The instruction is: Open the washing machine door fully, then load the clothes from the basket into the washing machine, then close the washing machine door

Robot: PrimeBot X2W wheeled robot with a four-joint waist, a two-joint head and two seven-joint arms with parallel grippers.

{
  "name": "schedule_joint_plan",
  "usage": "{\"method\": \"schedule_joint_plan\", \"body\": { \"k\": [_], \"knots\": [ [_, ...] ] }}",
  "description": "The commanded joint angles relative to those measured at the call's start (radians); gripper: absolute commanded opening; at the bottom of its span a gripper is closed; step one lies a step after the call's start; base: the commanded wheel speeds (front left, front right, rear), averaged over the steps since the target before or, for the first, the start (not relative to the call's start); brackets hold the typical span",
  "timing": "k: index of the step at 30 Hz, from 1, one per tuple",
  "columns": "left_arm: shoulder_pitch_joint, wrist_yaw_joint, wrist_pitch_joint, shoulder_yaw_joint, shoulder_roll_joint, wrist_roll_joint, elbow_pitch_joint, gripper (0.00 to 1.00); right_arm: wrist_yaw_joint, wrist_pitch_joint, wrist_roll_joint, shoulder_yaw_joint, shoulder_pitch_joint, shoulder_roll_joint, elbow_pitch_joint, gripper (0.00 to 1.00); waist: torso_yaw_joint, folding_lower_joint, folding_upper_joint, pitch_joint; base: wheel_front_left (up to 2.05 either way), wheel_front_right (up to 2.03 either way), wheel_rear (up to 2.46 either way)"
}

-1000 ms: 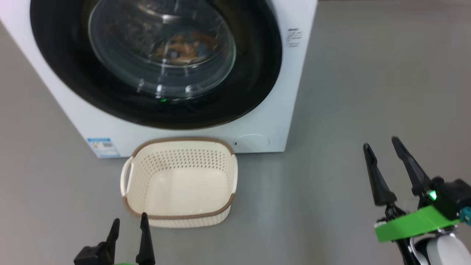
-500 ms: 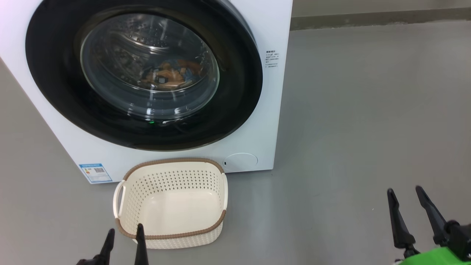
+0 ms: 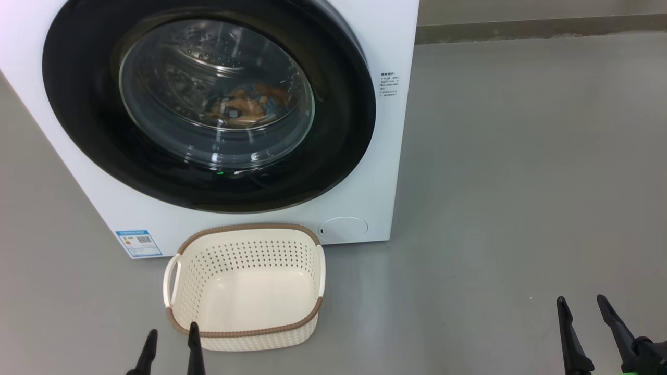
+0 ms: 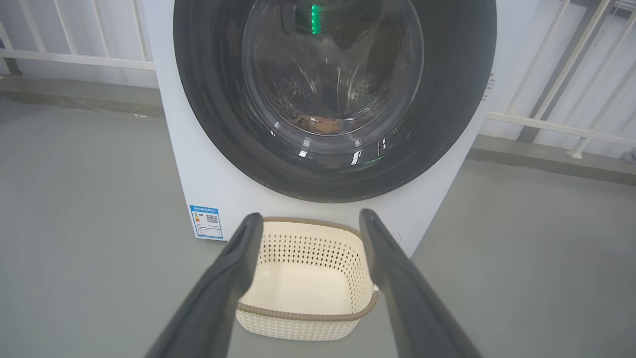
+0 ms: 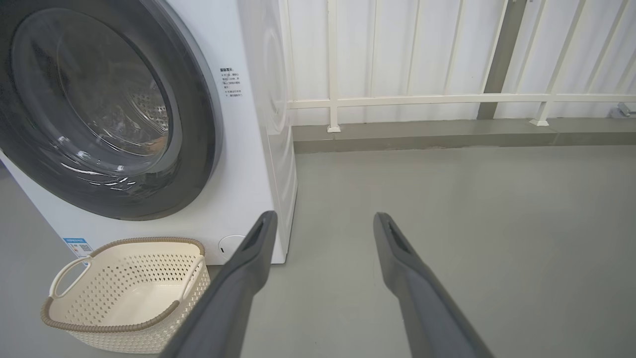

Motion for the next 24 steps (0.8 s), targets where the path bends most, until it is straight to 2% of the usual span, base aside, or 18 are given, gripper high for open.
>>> {"method": "schedule_joint_plan", "body": {
  "k": [1,24],
  "knots": [
    [-0.018,0.0,-0.006,0.037,0.009,0.017,-0.03,1.0,-0.006,-0.005,-0.011,0.015,-0.007,-0.012,-0.019,1.0,0.001,0.0,0.0,0.001,0.0,0.0,0.0],
    [-0.014,0.003,-0.006,0.053,0.009,0.024,-0.029,1.0,-0.006,-0.005,-0.012,0.018,-0.008,0.0,-0.014,1.0,0.001,0.0,0.0,-0.012,0.0,0.0,0.0]
  ]
}}
